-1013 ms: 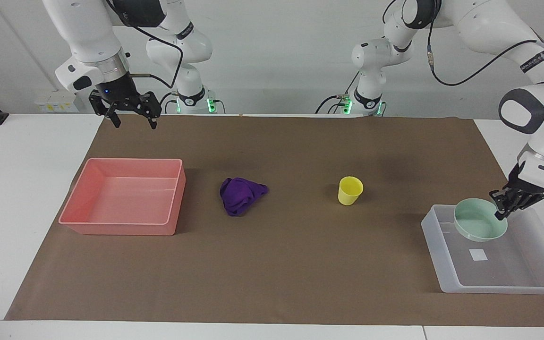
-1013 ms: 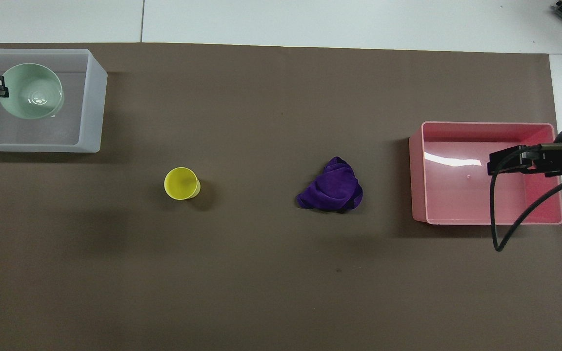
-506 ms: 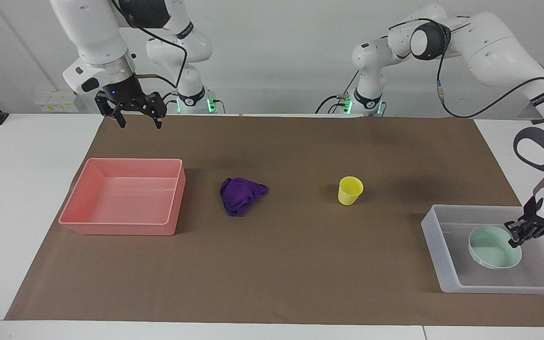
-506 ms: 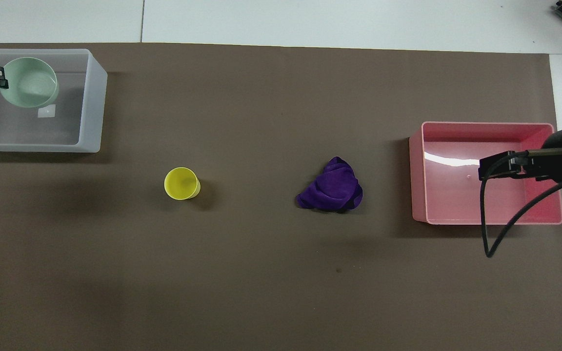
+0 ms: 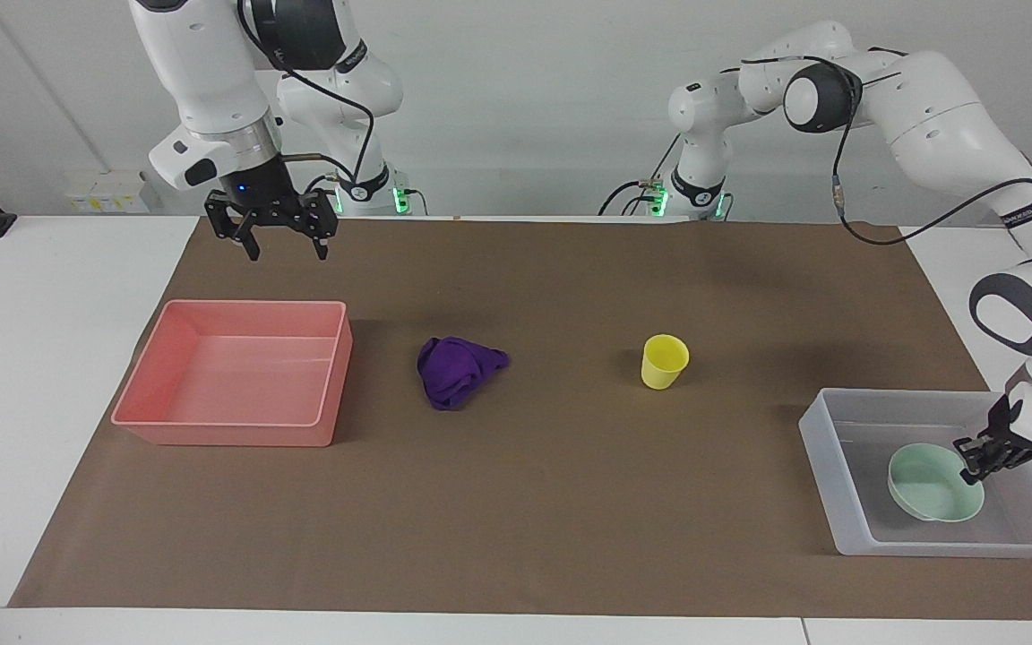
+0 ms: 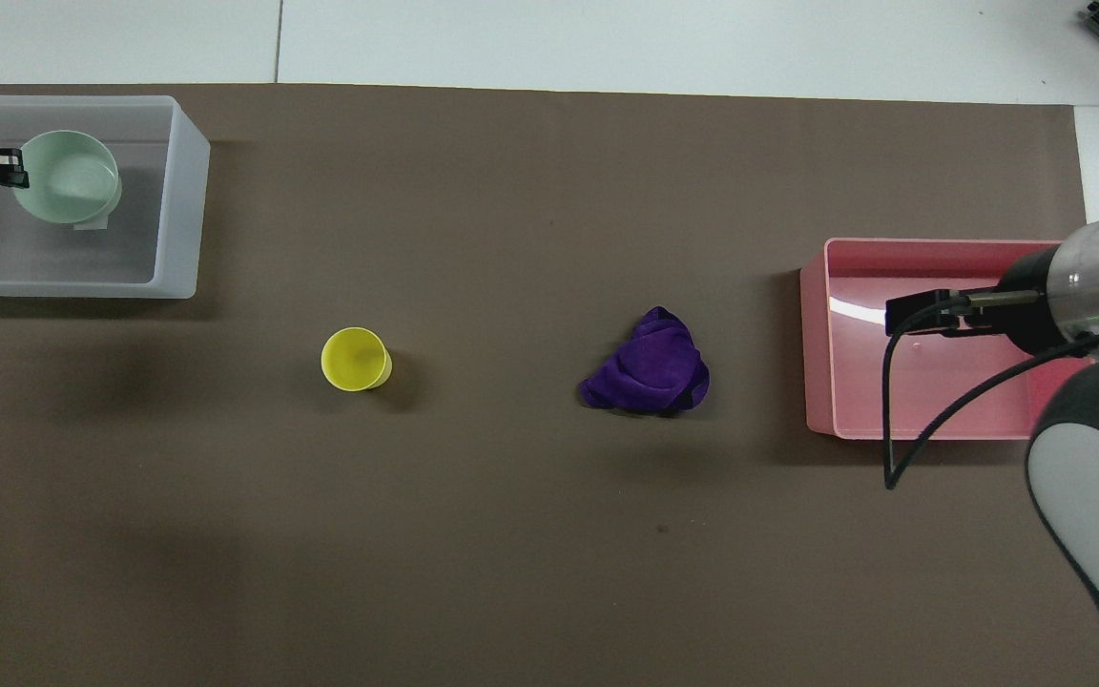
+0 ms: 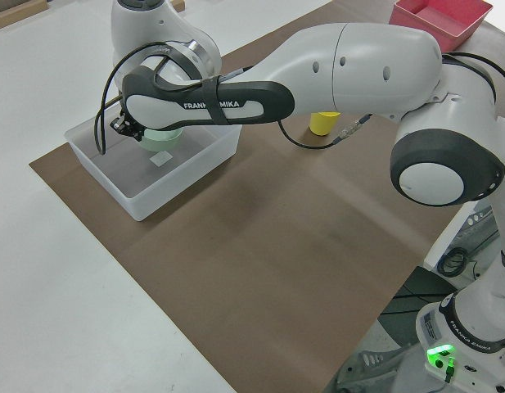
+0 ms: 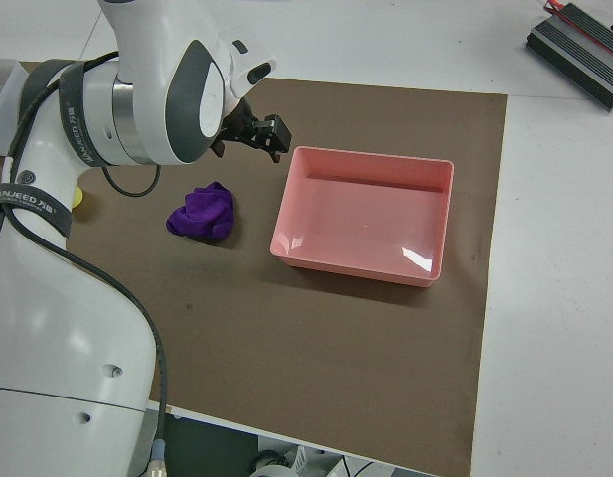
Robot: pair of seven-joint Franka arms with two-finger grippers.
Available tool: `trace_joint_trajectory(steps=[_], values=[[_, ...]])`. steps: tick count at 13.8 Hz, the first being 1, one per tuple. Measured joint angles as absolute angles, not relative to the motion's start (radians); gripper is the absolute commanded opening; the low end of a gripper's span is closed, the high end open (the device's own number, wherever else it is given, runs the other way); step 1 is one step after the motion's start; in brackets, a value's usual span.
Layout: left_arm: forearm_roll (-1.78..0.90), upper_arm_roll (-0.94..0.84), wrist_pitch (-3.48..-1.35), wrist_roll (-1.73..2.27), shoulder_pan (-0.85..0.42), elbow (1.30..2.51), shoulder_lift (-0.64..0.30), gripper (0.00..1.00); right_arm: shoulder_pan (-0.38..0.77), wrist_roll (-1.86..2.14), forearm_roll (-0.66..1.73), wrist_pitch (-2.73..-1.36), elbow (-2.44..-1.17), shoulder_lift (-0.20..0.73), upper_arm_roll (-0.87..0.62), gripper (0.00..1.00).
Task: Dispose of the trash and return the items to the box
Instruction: 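Lower the bowl into the clear bin while the right gripper reaches the cloth, then grasp the purple cloth with the right gripper while the left gripper reaches the cup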
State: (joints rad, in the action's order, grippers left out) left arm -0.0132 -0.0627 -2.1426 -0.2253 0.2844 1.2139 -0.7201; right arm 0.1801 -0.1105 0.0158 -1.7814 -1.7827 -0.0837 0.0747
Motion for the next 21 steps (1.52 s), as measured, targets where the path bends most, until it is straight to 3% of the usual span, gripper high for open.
trace_joint_trajectory(steps=[3,6,8,11,16,18,21], values=[[-0.014,-0.064,-2.169,-0.225,0.284,1.263,-0.721,0.0,0.216,-0.155,0.023,-1.885,-1.837,-0.065,0.074,1.0],[-0.016,-0.064,-2.188,-0.225,0.285,1.281,-0.719,0.01,0.275,-0.228,0.024,-2.004,-1.862,0.023,0.073,1.0],[-0.016,-0.064,-2.187,-0.225,0.285,1.283,-0.716,0.45,0.312,-0.292,0.024,-2.063,-1.869,0.083,0.073,1.0],[-0.016,-0.065,-2.185,-0.226,0.285,1.285,-0.715,0.93,0.362,-0.331,0.025,-2.162,-1.936,0.111,0.072,1.0],[-0.016,-0.074,-2.117,-0.23,0.279,1.285,-0.629,1.0,0.417,-0.364,0.025,-2.267,-2.013,0.129,0.072,1.0],[-0.016,-0.079,-2.05,-0.23,0.256,1.301,-0.552,1.0,0.436,-0.359,0.023,-2.322,-2.029,0.155,0.072,1.0],[-0.016,-0.082,-2.015,-0.208,0.19,1.437,-0.393,1.0,0.462,-0.281,0.021,-2.396,-2.05,0.191,0.072,1.0]])
